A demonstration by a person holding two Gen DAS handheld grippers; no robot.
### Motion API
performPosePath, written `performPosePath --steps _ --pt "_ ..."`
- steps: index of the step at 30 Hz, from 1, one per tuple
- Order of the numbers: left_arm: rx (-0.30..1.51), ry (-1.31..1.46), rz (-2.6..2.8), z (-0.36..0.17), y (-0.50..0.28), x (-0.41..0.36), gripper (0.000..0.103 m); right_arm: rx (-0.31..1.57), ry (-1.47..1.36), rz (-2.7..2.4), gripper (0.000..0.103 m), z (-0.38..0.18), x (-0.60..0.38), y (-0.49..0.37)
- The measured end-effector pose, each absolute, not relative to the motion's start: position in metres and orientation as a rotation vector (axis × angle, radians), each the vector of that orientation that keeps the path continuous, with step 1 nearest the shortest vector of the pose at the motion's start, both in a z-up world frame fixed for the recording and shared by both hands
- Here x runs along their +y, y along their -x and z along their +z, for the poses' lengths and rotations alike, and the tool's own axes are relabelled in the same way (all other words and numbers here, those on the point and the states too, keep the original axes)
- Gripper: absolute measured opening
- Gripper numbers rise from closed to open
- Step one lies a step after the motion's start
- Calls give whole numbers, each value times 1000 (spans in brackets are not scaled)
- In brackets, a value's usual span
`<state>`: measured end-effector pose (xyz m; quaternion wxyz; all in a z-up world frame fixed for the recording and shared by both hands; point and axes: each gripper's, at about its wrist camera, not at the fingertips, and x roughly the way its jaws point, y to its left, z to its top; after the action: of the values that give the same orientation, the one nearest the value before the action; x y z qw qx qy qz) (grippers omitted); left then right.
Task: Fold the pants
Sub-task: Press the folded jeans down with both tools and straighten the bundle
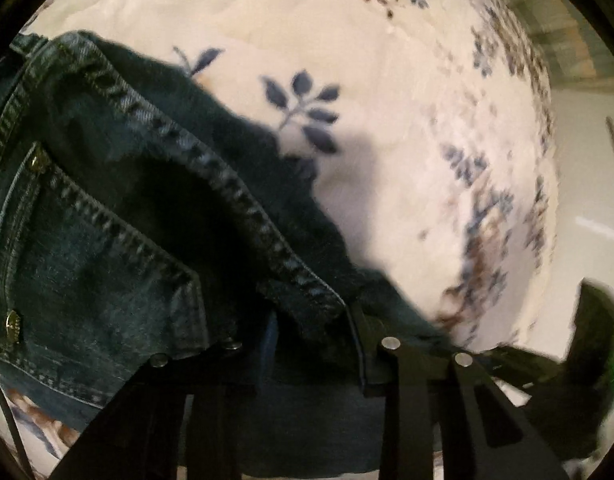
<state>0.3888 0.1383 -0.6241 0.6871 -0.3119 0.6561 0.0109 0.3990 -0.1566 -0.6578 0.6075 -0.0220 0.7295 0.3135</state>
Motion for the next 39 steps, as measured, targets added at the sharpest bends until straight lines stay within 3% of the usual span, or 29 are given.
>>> performPosePath --steps 5,7,11,14,17,18,20,21,27,28,30,32,33,34,39 --pt "1374 709 86 -609 -436 164 28 1626 101 455 34 -673 -185 -417" --pt "1365 720 69 -601 -447 175 28 1627 -30 381 34 -674 -208 -426" --pt "1412 592 -30 -580 -428 161 39 1564 -151 495 35 -641 -219 -423" --pt "1498 556 -80 -599 -407 137 43 1618 -245 661 37 -639 -206 -412" --pt "1524 533 -44 -629 -414 125 43 1708 -258 640 37 -673 -191 -407" --pt "1532 520 -25 -641 -421 124 43 1720 -259 592 34 -684 -193 -410" --pt "1524 534 -7 -653 -433 127 43 1735 -306 467 4 -706 -205 -420" --pt "1507 530 3 -654 -440 128 45 1717 -339 427 0 -710 -213 -424" --pt "1493 613 17 -642 -457 147 43 1667 -457 234 0 -711 -271 -433" --pt "1483 612 13 -633 -455 152 43 1653 -472 249 7 -703 -273 -433" --pt "1449 595 22 -613 -445 157 43 1615 -461 315 11 -682 -270 -434" --pt "1414 551 47 -596 -435 161 43 1568 -452 417 25 -658 -255 -436" --pt "1383 502 79 -585 -429 164 44 1557 -431 456 46 -650 -242 -438" --pt "1365 467 100 -582 -427 166 46 1549 -392 496 59 -644 -230 -439" --pt "1324 313 209 -594 -423 182 47 1607 -49 617 60 -656 -156 -443"
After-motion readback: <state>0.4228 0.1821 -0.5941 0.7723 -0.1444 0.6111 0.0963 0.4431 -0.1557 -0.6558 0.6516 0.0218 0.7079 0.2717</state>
